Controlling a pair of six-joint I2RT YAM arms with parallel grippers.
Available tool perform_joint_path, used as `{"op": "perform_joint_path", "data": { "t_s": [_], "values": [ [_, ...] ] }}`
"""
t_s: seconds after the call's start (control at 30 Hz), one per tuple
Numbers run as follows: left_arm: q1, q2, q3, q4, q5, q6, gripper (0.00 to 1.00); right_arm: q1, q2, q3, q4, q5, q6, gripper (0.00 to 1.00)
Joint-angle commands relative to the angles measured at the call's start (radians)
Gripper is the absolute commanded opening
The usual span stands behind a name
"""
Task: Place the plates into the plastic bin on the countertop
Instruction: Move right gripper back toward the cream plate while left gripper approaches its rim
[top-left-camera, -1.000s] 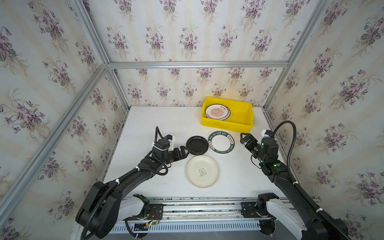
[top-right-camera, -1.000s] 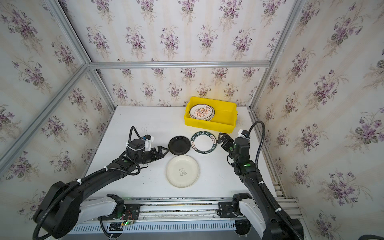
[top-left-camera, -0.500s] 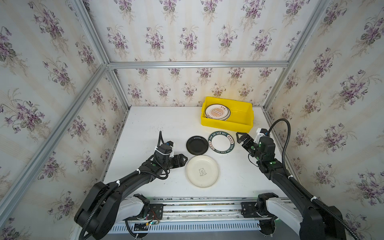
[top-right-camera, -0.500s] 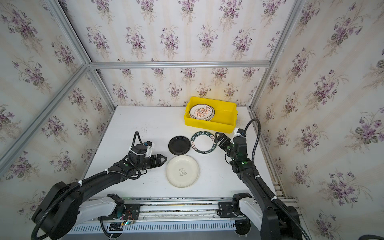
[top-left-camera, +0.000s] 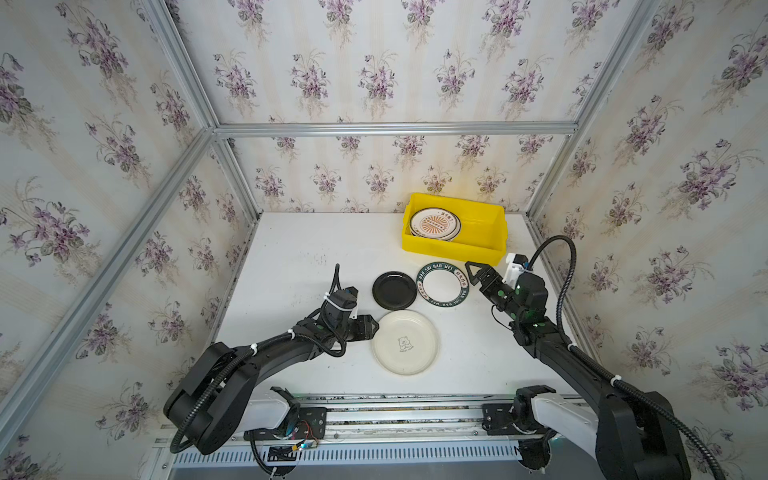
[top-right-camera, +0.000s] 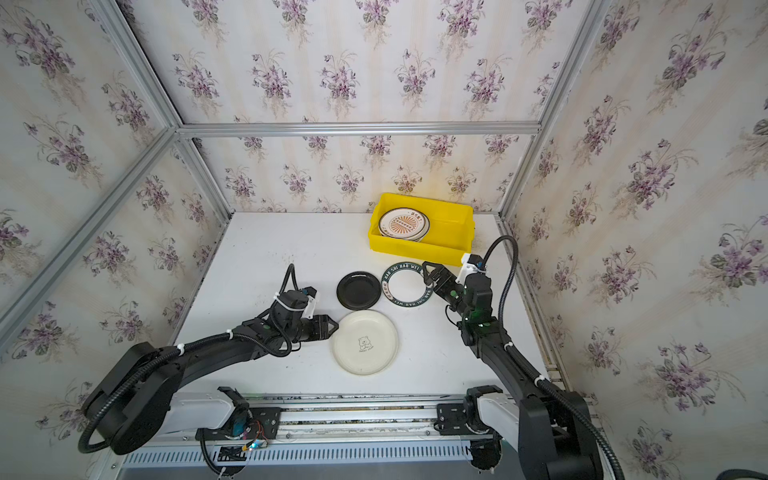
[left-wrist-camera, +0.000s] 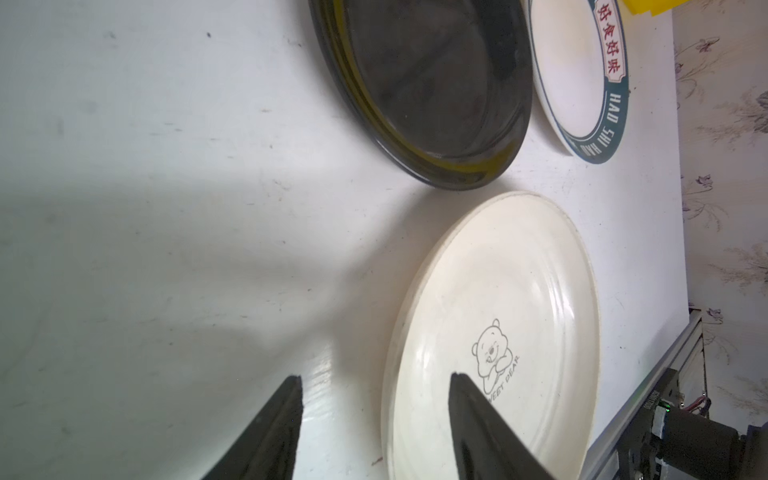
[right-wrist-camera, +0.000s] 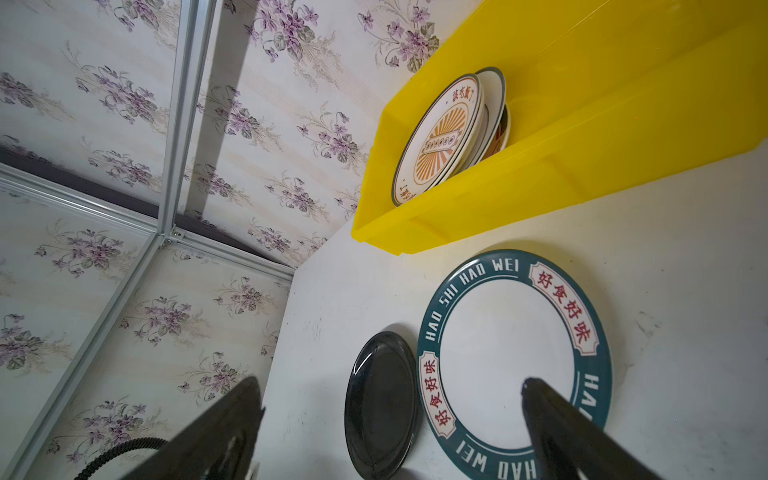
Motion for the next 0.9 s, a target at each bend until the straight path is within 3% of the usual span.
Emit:
{"op": "perform_joint_path", "data": {
  "t_s": [0.0, 0.63, 0.73, 0.87],
  "values": [
    [-0.008, 0.021, 0.010, 0.024, -0.019, 0.016, 0.58, 0.001, -0.001, 0.000, 0.061, -0.016, 0.011, 0.99],
    [-0.026, 0.135, 0.058, 0.031, -0.031, 0.025, 0.33, 0.001, -0.068, 0.006, -0.071, 0.038, -0.039, 0.99],
    [-0.026, 0.143, 0.062, 0.029, -0.033, 0.029, 0.33, 0.000, -0.073, 0.006, -0.077, 0.042, -0.043, 0.99],
    [-0.026, 0.140, 0.067, 0.026, -0.026, 0.032, 0.19, 0.000, -0.073, 0.005, -0.080, 0.041, -0.039, 0.99]
  ]
}}
